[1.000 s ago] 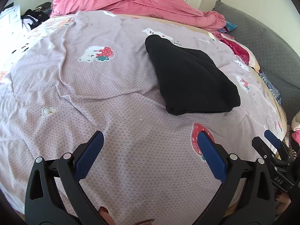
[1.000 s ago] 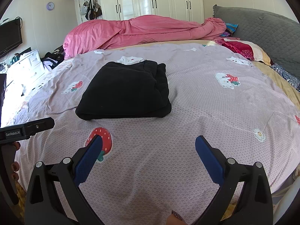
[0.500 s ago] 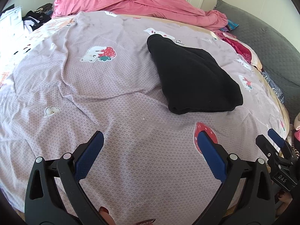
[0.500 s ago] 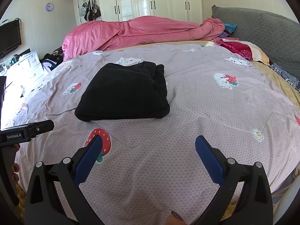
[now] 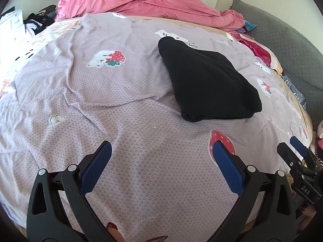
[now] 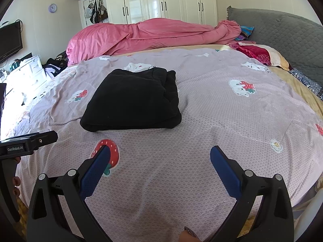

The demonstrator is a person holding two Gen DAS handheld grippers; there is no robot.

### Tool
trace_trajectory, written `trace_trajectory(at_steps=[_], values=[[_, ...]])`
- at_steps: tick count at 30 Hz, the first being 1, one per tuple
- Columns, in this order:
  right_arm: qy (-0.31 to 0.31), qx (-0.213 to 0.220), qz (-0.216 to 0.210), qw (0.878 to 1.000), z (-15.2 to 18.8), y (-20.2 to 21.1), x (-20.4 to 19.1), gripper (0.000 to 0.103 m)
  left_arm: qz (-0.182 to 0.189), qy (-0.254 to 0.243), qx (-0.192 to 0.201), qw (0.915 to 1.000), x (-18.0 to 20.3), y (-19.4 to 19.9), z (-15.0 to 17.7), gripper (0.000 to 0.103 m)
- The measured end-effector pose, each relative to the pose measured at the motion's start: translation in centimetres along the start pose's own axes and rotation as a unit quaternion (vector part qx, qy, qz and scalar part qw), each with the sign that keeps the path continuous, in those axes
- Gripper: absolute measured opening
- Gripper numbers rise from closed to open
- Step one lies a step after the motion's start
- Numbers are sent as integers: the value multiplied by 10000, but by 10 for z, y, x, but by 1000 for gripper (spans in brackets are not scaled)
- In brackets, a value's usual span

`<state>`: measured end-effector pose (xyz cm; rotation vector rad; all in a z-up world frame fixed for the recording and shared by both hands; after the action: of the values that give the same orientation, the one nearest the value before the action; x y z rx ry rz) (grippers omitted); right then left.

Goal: Fold small clothes

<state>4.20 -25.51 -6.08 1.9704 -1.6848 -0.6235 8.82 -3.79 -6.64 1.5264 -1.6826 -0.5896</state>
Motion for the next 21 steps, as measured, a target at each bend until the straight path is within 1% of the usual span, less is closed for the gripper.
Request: trace_trajectory(at_steps=[21], values=[[-11, -23, 8, 10000, 1, -1, 1, 99, -45, -85, -23, 10000, 1, 0, 2, 94]])
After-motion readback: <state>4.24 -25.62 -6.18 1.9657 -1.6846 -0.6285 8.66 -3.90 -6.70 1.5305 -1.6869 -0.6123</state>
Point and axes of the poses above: each gripper's, at about its wrist camera, not at the fingertips, and y roughly against the way its jaws point, x to its right, z to its underside, the point moved 7 cm from there along -y, roughly the way its jaws point, and after that the axes turned 5 degrees about y, right-handed, at the moved point
